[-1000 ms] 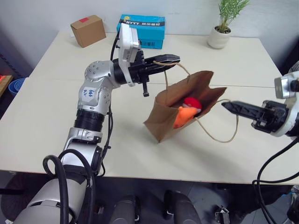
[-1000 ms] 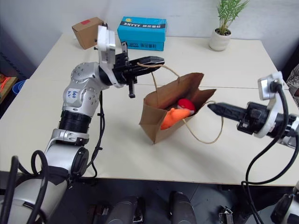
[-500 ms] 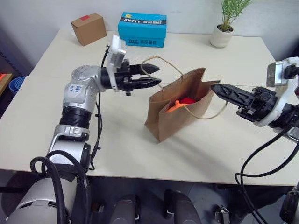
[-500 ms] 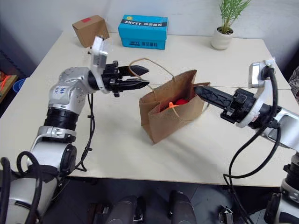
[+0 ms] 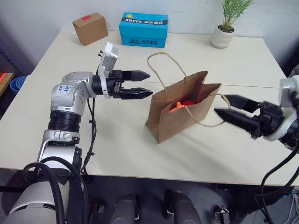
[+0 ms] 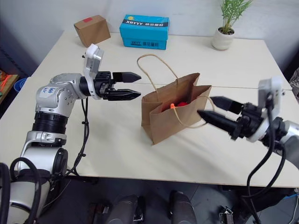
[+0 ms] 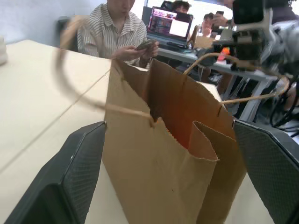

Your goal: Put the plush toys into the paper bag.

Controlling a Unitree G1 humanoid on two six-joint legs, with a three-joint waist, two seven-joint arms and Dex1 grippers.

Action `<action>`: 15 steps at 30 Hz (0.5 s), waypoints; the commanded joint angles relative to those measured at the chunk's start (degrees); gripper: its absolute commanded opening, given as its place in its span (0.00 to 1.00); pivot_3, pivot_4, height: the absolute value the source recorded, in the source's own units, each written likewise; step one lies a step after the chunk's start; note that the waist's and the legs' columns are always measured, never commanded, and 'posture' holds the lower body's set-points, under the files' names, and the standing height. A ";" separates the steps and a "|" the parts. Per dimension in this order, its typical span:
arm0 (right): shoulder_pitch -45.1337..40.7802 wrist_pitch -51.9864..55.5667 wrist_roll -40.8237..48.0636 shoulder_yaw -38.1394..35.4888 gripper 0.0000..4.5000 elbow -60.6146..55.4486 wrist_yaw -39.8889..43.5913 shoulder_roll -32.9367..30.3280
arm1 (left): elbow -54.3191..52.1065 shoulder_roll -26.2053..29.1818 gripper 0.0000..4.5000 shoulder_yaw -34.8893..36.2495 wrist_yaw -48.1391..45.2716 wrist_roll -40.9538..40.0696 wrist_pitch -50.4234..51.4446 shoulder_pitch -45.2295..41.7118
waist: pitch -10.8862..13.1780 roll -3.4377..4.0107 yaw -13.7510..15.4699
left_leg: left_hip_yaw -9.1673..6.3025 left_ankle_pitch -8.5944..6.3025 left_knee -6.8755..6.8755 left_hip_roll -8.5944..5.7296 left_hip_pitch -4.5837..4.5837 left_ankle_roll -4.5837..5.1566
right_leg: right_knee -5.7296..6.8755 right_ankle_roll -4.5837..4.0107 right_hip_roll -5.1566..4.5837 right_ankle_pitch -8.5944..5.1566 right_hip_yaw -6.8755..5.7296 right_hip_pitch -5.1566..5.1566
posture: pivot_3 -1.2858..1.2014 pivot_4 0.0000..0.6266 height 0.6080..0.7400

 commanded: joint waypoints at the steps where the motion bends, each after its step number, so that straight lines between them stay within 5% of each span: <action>1: 0.23 -6.64 -4.33 -1.62 0.99 -0.83 2.58 2.96 | -3.84 1.84 1.00 0.47 -0.14 -2.05 5.03 0.14 | 0.01 -0.02 -0.09 | 0.01 0.00 0.03 0.00 0.02 0.00 | 0.04 0.00 -0.01 0.00 0.00 0.00 | 0.52 0.24 1.00; 6: 1.93 -8.32 -4.61 -4.31 0.99 0.26 2.18 5.16 | -6.13 2.67 1.00 2.03 0.31 -1.69 1.46 3.99 | 0.01 -0.01 0.02 | 0.03 0.01 0.07 -0.01 0.08 -0.02 | 0.12 -0.01 -0.05 0.00 0.05 0.00 | 0.52 0.24 1.00; 15: 2.42 -6.77 11.06 -12.90 0.99 0.72 -7.70 10.07 | -21.16 2.78 1.00 7.15 7.49 -5.19 1.33 18.04 | 0.00 0.00 0.00 | -0.06 0.01 0.13 0.00 0.06 -0.02 | 0.13 -0.02 -0.24 -0.01 0.31 0.04 | 0.52 0.24 1.00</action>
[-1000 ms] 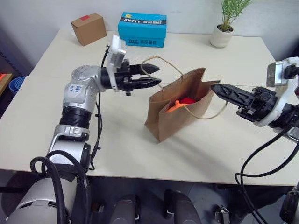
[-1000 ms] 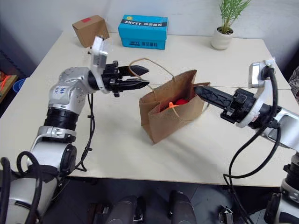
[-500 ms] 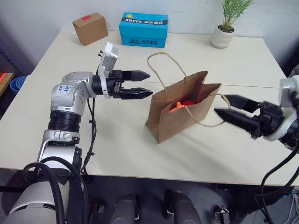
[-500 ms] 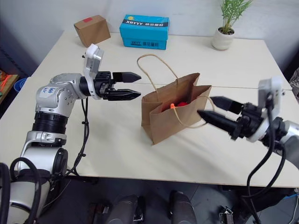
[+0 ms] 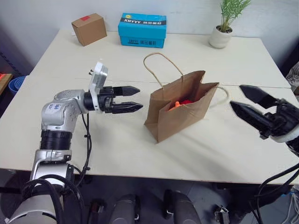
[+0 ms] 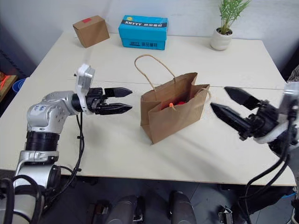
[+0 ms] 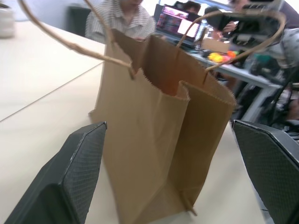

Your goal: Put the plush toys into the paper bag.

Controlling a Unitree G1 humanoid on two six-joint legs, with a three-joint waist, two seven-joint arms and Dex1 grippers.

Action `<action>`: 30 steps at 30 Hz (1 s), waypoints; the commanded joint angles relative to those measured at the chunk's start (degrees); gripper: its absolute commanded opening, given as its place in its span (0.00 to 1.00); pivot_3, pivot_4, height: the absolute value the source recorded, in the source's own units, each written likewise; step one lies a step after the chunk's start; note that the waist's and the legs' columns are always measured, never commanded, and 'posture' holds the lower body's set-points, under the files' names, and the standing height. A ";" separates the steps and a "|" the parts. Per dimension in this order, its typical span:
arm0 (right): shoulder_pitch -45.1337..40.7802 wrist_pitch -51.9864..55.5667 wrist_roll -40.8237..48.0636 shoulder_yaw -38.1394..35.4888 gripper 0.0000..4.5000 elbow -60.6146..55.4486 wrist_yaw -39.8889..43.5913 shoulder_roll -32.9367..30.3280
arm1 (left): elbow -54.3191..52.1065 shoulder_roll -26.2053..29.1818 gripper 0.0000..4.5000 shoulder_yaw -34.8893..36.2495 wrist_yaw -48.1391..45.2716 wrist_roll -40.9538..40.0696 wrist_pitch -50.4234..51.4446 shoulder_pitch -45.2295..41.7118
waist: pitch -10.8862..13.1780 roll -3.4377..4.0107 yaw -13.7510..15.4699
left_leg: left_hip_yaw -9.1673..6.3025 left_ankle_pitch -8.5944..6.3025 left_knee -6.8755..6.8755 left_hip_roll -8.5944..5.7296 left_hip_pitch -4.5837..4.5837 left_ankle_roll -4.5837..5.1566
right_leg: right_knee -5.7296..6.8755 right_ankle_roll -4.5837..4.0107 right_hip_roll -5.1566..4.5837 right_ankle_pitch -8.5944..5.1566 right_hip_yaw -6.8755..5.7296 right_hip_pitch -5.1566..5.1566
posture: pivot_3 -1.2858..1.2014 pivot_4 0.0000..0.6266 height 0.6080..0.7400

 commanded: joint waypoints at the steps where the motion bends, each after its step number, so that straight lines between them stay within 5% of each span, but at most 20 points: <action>1: 0.57 0.26 5.29 -4.25 0.99 0.60 -3.16 -0.28 | -8.52 -0.03 1.00 1.49 3.12 -2.50 0.53 4.35 | 0.00 0.00 -0.02 | 0.00 0.00 0.00 0.00 0.00 0.00 | 0.00 0.00 0.00 0.00 0.01 0.00 | 0.52 0.24 1.00; 4: 10.31 -11.93 -17.91 -1.27 0.99 0.60 15.97 -7.32 | -16.39 -3.94 1.00 -0.38 8.36 -1.30 -2.84 9.67 | -0.12 0.23 0.56 | -0.05 -0.01 0.05 -0.02 0.02 0.02 | -0.02 0.00 0.02 0.00 -0.03 0.09 | 0.52 0.24 1.00; 9: 13.84 -26.87 -28.56 -1.77 0.99 4.02 22.67 -2.58 | -21.70 -8.86 1.00 -3.37 14.25 -0.47 -5.40 13.30 | -0.06 0.04 0.25 | -0.09 -0.11 0.08 -0.20 0.15 0.18 | -0.20 0.16 0.02 0.07 -0.02 0.35 | 0.52 0.24 1.00; 21: 22.42 -32.57 -32.92 0.45 0.99 0.85 23.88 3.72 | -18.01 -16.89 1.00 -13.25 25.98 10.50 -14.87 13.71 | -0.09 0.10 0.15 | -0.03 -0.14 0.00 -0.17 0.66 0.12 | -0.24 0.14 -0.07 0.06 0.10 0.74 | 0.52 0.24 1.00; 25: 22.68 -36.19 -34.22 1.35 1.00 0.08 24.10 5.63 | -14.09 -21.97 0.80 -15.51 29.54 12.97 -19.17 14.08 | -0.09 0.10 0.19 | -0.02 -0.17 -0.08 -0.09 0.79 0.06 | -0.49 0.10 -0.10 0.04 0.12 0.82 | 0.52 0.24 1.00; 30: 24.72 -37.65 -33.08 1.14 1.00 -1.14 25.33 6.26 | -9.96 -20.07 0.46 -16.66 25.71 14.81 -22.56 11.70 | -0.09 0.11 0.20 | 0.01 -0.19 -0.12 -0.02 0.80 0.02 | -0.47 0.08 -0.09 0.03 0.11 0.81 | 0.52 0.24 1.00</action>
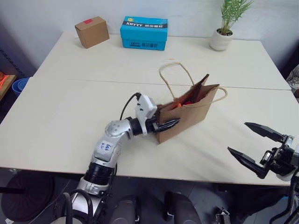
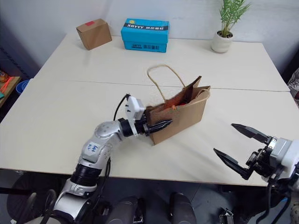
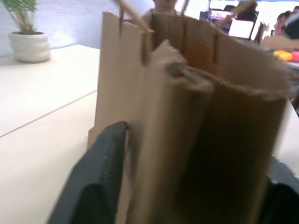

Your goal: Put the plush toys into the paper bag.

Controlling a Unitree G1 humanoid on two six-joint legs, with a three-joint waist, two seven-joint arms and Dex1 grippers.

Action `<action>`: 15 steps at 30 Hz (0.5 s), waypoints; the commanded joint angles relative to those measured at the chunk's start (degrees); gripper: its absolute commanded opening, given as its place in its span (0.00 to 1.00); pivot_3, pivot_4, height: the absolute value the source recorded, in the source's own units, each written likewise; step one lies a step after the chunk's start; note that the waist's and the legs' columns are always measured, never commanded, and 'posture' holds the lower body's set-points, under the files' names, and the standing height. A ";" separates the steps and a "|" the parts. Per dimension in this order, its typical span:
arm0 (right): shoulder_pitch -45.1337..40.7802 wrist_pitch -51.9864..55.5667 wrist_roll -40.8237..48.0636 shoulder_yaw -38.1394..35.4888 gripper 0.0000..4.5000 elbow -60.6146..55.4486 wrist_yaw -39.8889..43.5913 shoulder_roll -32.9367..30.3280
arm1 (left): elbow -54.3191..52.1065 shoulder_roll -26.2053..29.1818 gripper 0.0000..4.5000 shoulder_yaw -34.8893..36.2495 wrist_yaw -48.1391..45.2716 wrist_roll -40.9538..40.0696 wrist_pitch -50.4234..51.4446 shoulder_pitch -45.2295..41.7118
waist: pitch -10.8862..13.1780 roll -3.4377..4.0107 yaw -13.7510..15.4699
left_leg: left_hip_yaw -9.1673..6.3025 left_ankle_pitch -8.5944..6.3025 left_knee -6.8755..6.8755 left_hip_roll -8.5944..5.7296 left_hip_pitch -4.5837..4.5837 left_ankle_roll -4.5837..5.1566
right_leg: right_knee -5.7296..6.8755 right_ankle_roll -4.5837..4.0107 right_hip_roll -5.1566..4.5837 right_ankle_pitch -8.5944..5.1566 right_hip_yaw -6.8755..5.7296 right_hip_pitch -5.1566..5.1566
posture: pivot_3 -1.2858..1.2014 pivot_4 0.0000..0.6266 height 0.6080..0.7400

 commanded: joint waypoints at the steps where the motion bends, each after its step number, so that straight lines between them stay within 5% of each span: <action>1: 1.51 -1.74 1.12 -1.61 1.00 -2.30 0.08 0.28 | 2.90 2.71 0.39 -0.04 -3.93 1.13 -3.63 -2.93 | 0.00 0.00 0.00 | 0.00 0.00 0.00 0.00 0.00 0.00 | -0.01 0.00 0.00 0.00 -0.01 0.00 | 0.52 0.24 1.00; 6: 3.54 -2.78 1.18 -2.45 1.00 -2.33 0.26 0.15 | 12.98 7.86 0.03 1.24 -18.09 -2.95 -4.63 -9.64 | -0.01 0.01 -0.03 | 0.04 0.00 0.00 0.02 0.04 0.00 | 0.00 -0.04 0.00 -0.02 -0.02 -0.01 | 0.52 0.24 1.00; 10: 5.32 -2.71 2.52 -4.90 1.00 -2.87 0.75 -0.93 | 23.94 11.78 0.01 1.58 -36.87 -5.48 -9.97 -15.95 | 0.00 0.01 -0.06 | 0.16 0.00 0.00 0.03 0.03 -0.01 | 0.06 -0.06 0.11 -0.03 -0.18 -0.11 | 0.52 0.24 1.00; 15: 7.00 -2.32 3.08 -6.82 1.00 -3.21 1.47 -1.71 | 34.52 12.85 0.01 1.43 -45.09 -2.64 -19.27 -21.31 | 0.00 0.01 -0.01 | 0.21 -0.03 0.01 0.02 0.03 0.03 | 0.02 -0.06 0.12 -0.03 -0.23 -0.12 | 0.52 0.24 1.00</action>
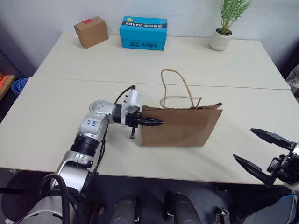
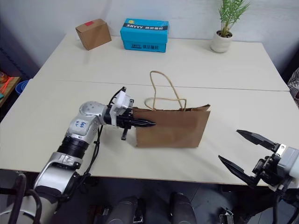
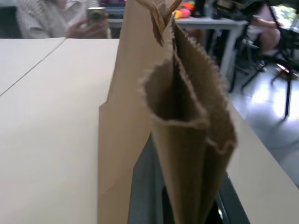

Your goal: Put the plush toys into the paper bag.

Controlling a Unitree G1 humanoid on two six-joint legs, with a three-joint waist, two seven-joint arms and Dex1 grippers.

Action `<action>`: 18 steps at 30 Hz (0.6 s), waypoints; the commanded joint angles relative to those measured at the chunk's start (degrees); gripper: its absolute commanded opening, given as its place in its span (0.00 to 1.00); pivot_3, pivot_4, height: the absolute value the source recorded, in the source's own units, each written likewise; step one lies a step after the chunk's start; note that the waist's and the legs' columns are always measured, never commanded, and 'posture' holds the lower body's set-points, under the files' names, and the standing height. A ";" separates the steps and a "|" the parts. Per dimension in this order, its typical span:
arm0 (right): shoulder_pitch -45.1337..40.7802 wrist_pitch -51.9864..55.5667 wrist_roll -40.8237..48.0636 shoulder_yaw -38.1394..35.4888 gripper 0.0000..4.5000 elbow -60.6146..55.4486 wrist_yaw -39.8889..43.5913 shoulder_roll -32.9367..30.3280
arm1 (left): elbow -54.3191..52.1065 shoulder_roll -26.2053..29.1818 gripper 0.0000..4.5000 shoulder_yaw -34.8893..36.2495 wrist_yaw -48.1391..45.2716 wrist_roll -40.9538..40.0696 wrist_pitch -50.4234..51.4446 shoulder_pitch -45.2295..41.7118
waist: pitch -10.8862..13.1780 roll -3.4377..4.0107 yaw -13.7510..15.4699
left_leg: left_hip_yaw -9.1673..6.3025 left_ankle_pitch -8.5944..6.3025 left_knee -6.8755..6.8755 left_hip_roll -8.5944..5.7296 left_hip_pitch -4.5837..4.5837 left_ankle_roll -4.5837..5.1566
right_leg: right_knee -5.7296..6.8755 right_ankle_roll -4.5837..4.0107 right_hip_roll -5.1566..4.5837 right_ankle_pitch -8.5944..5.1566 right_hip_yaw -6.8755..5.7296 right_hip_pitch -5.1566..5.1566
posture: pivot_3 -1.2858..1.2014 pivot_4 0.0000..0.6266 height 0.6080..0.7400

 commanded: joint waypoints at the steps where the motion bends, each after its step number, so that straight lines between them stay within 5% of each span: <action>1: 1.09 -0.79 1.12 -1.89 1.00 -2.29 0.64 -0.64 | 4.62 -0.15 0.01 0.72 -2.65 1.84 -6.17 -3.01 | 0.00 0.00 0.03 | 0.00 -0.01 0.00 0.00 0.00 0.01 | 0.00 0.00 -0.02 0.00 0.02 0.00 | 0.52 0.24 1.00; 5: -0.20 -1.01 0.33 -0.77 1.00 -1.08 0.66 -0.88 | 2.91 -0.58 0.01 1.93 -0.54 0.62 -0.90 -2.81 | 0.00 0.00 -0.05 | -0.01 -0.03 0.00 0.01 -0.01 0.05 | 0.04 0.00 -0.05 0.00 0.05 0.00 | 0.52 0.24 1.00; 8: -2.19 -1.46 -0.42 0.23 1.00 0.64 1.16 -1.22 | -0.40 -0.21 0.14 3.50 2.64 0.26 1.37 -0.98 | 0.01 -0.01 -0.11 | -0.01 -0.03 0.00 0.01 -0.02 0.05 | 0.25 0.01 -0.04 0.00 0.07 -0.01 | 0.52 0.24 1.00; 18: -11.07 -2.54 -0.95 -0.04 1.00 13.66 9.10 -8.51 | -21.45 11.97 0.84 12.04 8.88 -3.60 12.75 10.11 | 0.01 0.00 -0.79 | -0.02 -0.04 0.01 0.10 0.01 0.03 | 0.31 -0.02 -0.10 -0.01 0.24 -0.01 | 0.52 0.24 1.00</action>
